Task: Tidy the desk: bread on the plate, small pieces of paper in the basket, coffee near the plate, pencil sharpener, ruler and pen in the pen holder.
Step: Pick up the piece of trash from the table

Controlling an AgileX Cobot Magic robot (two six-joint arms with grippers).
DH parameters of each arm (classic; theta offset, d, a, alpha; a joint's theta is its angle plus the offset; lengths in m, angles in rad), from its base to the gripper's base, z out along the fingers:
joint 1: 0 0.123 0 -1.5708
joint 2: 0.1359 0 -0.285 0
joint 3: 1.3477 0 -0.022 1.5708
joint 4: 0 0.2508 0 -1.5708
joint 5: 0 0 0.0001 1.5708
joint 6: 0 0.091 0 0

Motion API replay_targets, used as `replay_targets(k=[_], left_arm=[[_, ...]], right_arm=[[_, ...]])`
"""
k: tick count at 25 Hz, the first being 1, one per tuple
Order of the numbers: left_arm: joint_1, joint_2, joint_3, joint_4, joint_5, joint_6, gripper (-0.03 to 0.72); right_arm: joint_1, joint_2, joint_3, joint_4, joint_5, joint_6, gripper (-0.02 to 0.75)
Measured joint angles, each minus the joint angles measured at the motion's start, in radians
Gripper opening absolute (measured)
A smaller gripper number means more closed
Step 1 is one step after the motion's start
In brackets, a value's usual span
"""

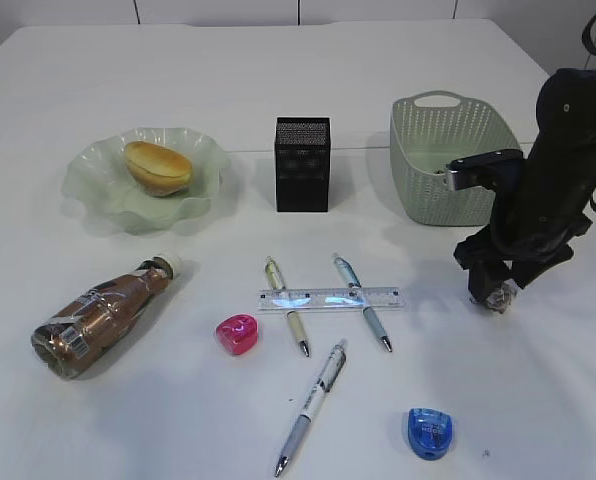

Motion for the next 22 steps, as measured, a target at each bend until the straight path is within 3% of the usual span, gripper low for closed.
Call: replay_targets(k=[22], left_arm=[[0.000, 0.000, 0.000, 0.002, 0.004, 0.000, 0.456]], right_arm=[[0.000, 0.038, 0.000, -0.004, -0.038, -0.002, 0.500]])
